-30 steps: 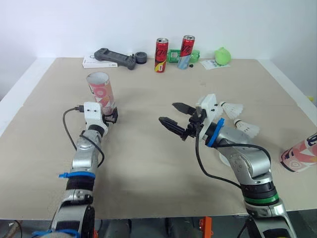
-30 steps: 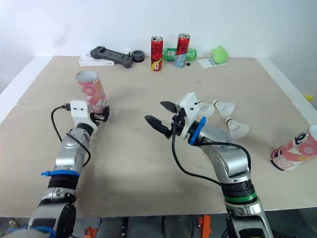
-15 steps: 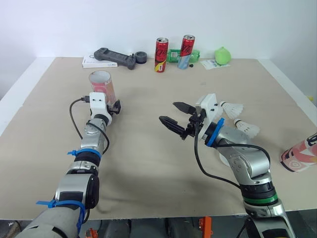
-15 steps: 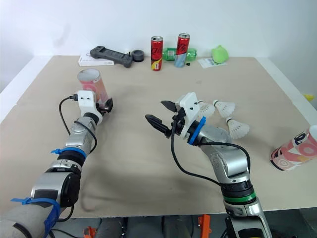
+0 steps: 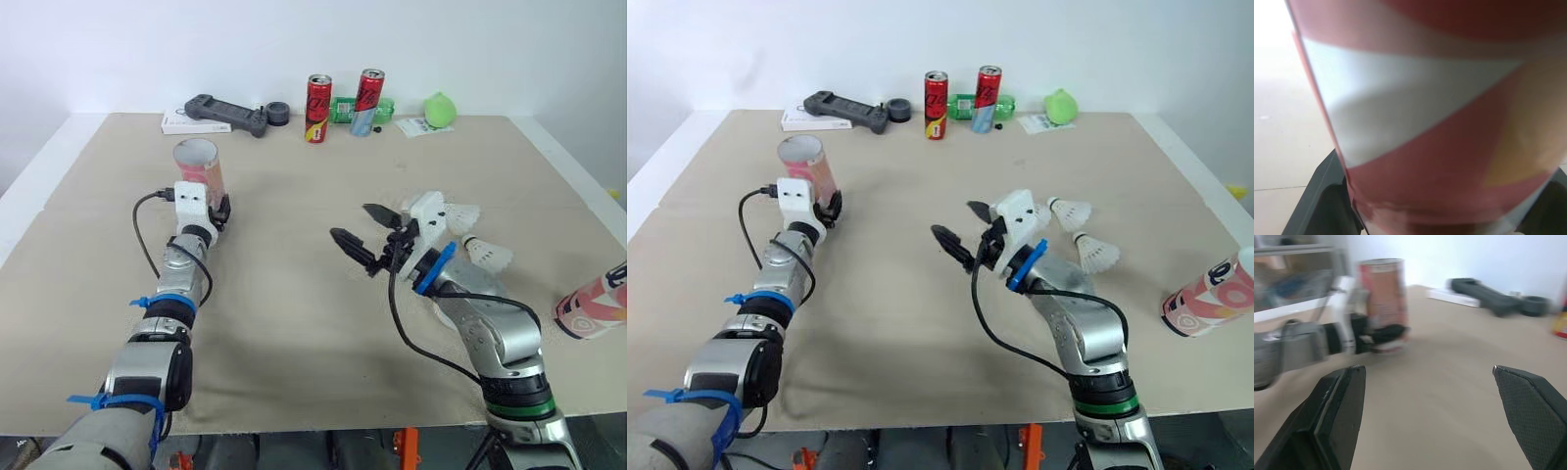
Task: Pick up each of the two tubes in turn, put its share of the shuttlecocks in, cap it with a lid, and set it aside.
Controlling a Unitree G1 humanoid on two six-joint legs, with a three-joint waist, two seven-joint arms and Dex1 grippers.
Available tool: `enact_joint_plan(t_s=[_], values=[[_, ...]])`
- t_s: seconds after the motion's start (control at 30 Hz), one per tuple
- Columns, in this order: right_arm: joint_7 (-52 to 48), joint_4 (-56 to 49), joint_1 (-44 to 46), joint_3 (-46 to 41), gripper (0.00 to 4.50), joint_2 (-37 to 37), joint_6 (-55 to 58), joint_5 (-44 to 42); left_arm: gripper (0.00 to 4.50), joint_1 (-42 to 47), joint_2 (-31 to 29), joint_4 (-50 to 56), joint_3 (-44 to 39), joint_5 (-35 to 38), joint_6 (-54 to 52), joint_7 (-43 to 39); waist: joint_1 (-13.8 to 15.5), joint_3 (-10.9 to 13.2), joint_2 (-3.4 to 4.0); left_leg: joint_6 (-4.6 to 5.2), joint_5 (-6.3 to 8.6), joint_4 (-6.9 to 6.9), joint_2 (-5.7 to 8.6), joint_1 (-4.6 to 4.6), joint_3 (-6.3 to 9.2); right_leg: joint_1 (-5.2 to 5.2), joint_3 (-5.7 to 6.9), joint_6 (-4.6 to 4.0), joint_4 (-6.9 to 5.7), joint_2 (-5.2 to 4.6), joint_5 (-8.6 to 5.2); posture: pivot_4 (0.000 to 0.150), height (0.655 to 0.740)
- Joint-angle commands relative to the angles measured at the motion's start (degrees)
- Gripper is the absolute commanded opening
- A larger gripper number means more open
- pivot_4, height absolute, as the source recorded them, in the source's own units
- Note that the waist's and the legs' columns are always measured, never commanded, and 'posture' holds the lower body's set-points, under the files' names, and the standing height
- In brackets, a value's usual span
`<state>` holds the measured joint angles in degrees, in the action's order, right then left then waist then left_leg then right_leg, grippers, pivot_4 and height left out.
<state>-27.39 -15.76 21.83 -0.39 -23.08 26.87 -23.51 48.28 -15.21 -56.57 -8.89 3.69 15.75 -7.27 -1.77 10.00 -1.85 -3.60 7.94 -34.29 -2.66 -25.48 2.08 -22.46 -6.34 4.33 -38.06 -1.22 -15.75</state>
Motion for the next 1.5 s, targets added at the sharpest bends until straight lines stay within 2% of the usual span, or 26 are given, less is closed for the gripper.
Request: enact_joint_plan(t_s=[0.03, 0.13, 0.2, 0.3, 0.5, 0.8, 0.9, 1.0, 1.03, 1.07, 1.1, 1.13, 1.17, 1.23, 1.33, 1.4, 1.5], values=[[7.77, 0.01, -1.49, -2.89, 4.5, 0.17, -0.58, 5.77, 3.03, -6.33, -4.56, 13.18, 4.26, -7.47, 2.21, 1.38, -0.29, 0.0, 0.0, 0.0, 0.0, 0.01, -0.02, 0.01, -0.01, -0.01, -0.01, 0.0, 0.0, 0.0, 0.0, 0.15, 0.74], [12.72, 2.09, -2.17, -3.72, 4.5, 0.97, 0.8, 9.02, 3.03, -12.39, -8.08, 24.53, 7.77, -14.0, 1.23, 2.03, -0.36, 0.01, 0.02, -0.03, -0.02, 0.06, -0.02, 0.01, -0.02, -0.02, -0.01, -0.13, -0.02, -0.01, 0.06, 0.15, 0.74], [16.08, 4.83, -1.56, -5.48, 4.5, 2.29, 2.06, 9.91, 3.03, -16.24, -11.64, 31.67, 10.89, -20.94, 1.34, 2.62, -0.37, 0.01, 0.01, -0.06, -0.03, 0.05, -0.02, 0.01, -0.02, -0.02, -0.01, -0.14, -0.02, -0.02, 0.07, 0.15, 0.74], [18.11, 9.73, 0.3, -6.57, 4.5, 3.53, 2.42, 10.67, 3.03, -19.66, -15.88, 38.84, 14.69, -29.11, 0.49, 2.39, -0.34, 0.04, 0.07, -0.13, -0.09, 0.05, -0.02, 0.03, -0.04, -0.03, -0.01, -0.18, -0.04, -0.03, 0.11, 0.15, 0.74], [18.82, 20.63, 6.39, -7.0, 4.5, 5.82, -2.37, 11.55, 3.03, -22.35, -17.95, 45.32, 17.2, -34.91, -0.98, 1.93, -0.64, 0.07, 0.13, -0.09, -0.2, 0.05, -0.06, 0.08, -0.15, -0.03, -0.02, -0.11, -0.04, -0.05, 0.19, 0.15, 0.74], [19.89, 43.46, 18.89, -8.79, 4.5, 7.92, -12.39, 12.64, 3.03, -23.03, -18.37, 48.2, 17.69, -37.4, -1.82, 1.41, -0.98, 0.1, 0.17, -0.08, -0.22, 0.1, -0.08, 0.1, -0.19, -0.08, -0.04, -0.16, -0.06, -0.04, 0.23, 0.15, 0.74], [19.86, 50.14, 21.58, -9.17, 3.74, 8.2, -15.77, 12.93, 2.98, -23.59, -18.69, 48.99, 17.59, -38.13, -2.05, 1.3, -0.99, 0.1, 0.17, -0.08, -0.22, 0.16, -0.07, 0.08, -0.2, -0.11, -0.07, -0.17, -0.05, -0.04, 0.22, 0.15, 0.74], [19.78, 54.49, 23.13, -9.14, 2.15, 8.13, -18.27, 13.24, 2.98, -23.64, -18.38, 48.95, 17.61, -38.1, -2.35, 1.15, -0.99, 0.1, 0.17, -0.08, -0.22, 0.22, -0.05, 0.07, -0.2, -0.13, -0.09, -0.17, -0.05, -0.04, 0.22, 0.15, 0.74], [19.73, 55.56, 23.53, -9.05, 1.88, 8.07, -18.88, 13.46, 2.98, -23.52, -18.25, 48.78, 17.6, -38.04, -2.42, 1.15, -0.99, 0.1, 0.17, -0.08, -0.22, 0.23, -0.05, 0.07, -0.2, -0.14, -0.09, -0.17, -0.05, -0.04, 0.22, 0.15, 0.74], [19.66, 56.41, 23.84, -8.98, 1.24, 8.01, -19.46, 13.7, 2.98, -23.46, -18.11, 48.74, 17.57, -38.02, -2.54, 1.12, -0.99, 0.1, 0.18, -0.08, -0.22, 0.24, -0.05, 0.07, -0.2, -0.15, -0.09, -0.17, -0.05, -0.04, 0.22, 0.15, 0.74], [19.59, 57.18, 24.12, -8.95, 0.88, 7.95, -19.97, 13.94, 2.98, -23.35, -17.91, 48.68, 17.47, -37.88, -2.72, 1.09, -0.99, 0.1, 0.18, -0.08, -0.22, 0.24, -0.05, 0.07, -0.2, -0.16, -0.09, -0.18, -0.05, -0.04, 0.22, 0.15, 0.74], [19.53, 57.74, 24.3, -8.96, 0.33, 7.88, -20.44, 14.12, 2.98, -23.31, -17.68, 48.64, 17.36, -37.68, -2.97, 1.05, -0.99, 0.1, 0.18, -0.08, -0.22, 0.25, -0.05, 0.07, -0.2, -0.16, -0.1, -0.18, -0.06, -0.04, 0.22, 0.15, 0.74], [19.47, 58.25, 24.49, -9.02, 0.03, 7.85, -20.85, 14.26, 2.98, -23.26, -17.52, 48.58, 17.29, -37.55, -3.13, 1.03, -1.0, 0.1, 0.18, -0.08, -0.22, 0.24, -0.05, 0.07, -0.2, -0.16, -0.1, -0.18, -0.06, -0.04, 0.22, 0.15, 0.74], [19.21, 58.75, 24.69, -9.17, 0.03, 7.76, -21.41, 14.41, 2.98, -23.09, -17.23, 48.32, 17.44, -37.45, -3.27, 0.92, -1.01, 0.1, 0.18, -0.07, -0.22, 0.24, -0.06, 0.07, -0.2, -0.17, -0.1, -0.18, -0.07, -0.04, 0.23, 0.15, 0.74], [16.18, 54.07, 23.32, -8.95, 0.03, 7.46, -21.11, 13.48, 2.98, -22.77, -16.5, 47.87, 17.97, -37.17, -3.72, 0.3, -1.01, 0.11, 0.18, -0.06, -0.23, 0.24, -0.06, 0.07, -0.21, -0.18, -0.1, -0.18, -0.08, -0.04, 0.23, 0.15, 0.74], [10.45, 47.33, 21.1, -7.75, 0.03, 6.89, -19.77, 11.79, 2.98, -22.39, -15.9, 47.44, 18.01, -36.82, -4.23, -0.08, -0.99, 0.12, 0.2, -0.06, -0.23, 0.24, -0.06, 0.06, -0.21, -0.19, -0.1, -0.18, -0.08, -0.04, 0.23, 0.15, 0.74], [-0.91, 30.8, 15.62, -5.07, 0.03, 5.22, -16.68, 6.34, 2.98, -21.73, -15.12, 46.81, 18.23, -36.46, -5.18, -1.06, -0.98, 0.13, 0.23, -0.07, -0.22, 0.25, -0.04, 0.0, -0.18, -0.22, -0.1, -0.16, -0.1, -0.03, 0.21, 0.15, 0.74]])
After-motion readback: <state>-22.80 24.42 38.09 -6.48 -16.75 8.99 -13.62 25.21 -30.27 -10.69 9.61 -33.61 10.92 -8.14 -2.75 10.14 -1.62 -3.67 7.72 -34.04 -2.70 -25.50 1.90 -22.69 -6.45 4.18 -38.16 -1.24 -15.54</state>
